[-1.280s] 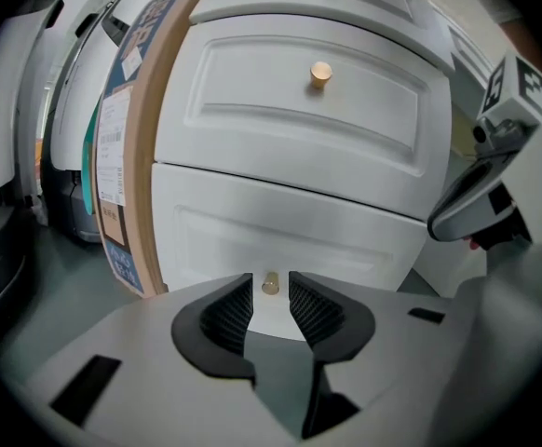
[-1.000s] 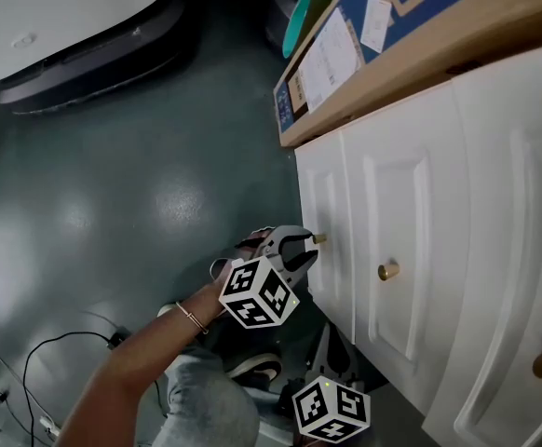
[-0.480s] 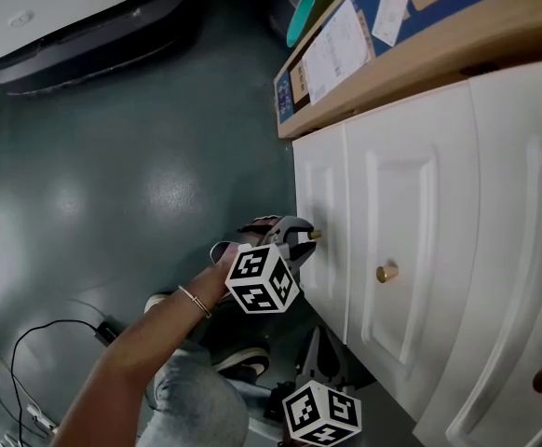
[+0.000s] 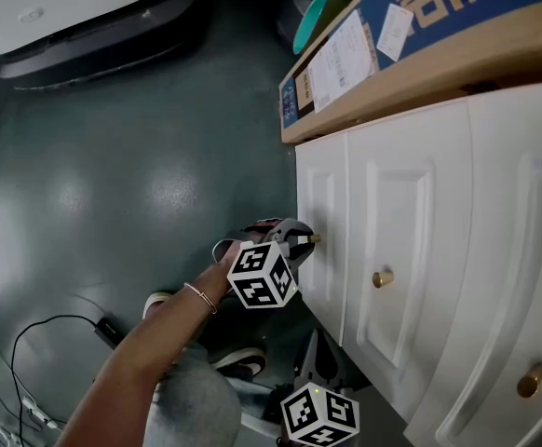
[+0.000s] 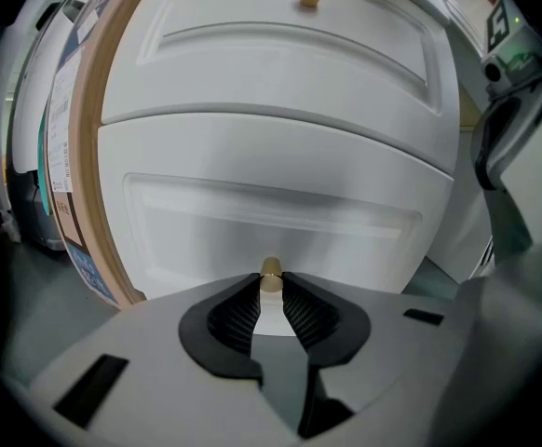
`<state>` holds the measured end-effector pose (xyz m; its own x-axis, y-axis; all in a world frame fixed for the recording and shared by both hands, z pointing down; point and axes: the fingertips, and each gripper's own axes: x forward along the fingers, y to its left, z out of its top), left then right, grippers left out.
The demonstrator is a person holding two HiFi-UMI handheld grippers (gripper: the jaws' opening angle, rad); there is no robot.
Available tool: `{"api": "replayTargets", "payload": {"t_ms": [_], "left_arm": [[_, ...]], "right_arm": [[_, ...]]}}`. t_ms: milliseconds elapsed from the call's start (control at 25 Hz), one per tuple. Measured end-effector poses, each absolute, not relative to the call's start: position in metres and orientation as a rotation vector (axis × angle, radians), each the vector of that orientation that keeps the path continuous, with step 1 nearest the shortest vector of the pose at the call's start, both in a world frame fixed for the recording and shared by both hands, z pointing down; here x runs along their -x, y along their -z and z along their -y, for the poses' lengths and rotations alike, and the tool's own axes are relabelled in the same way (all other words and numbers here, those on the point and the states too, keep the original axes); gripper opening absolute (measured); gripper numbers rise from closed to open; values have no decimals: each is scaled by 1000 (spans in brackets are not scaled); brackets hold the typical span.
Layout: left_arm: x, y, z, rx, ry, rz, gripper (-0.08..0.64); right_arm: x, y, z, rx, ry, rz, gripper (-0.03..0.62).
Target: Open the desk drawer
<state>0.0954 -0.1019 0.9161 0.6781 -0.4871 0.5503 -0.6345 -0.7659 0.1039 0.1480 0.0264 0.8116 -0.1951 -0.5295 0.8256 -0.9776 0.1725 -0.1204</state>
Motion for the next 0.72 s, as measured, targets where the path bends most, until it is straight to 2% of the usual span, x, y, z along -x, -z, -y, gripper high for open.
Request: {"api": "replayTargets", "payload": {"t_ms": [720], "left_arm": [[-94, -918, 99, -2518, -765, 855, 86]], "right_arm": [[-157, -780, -31, -1373, -914, 1792, 6]]}}
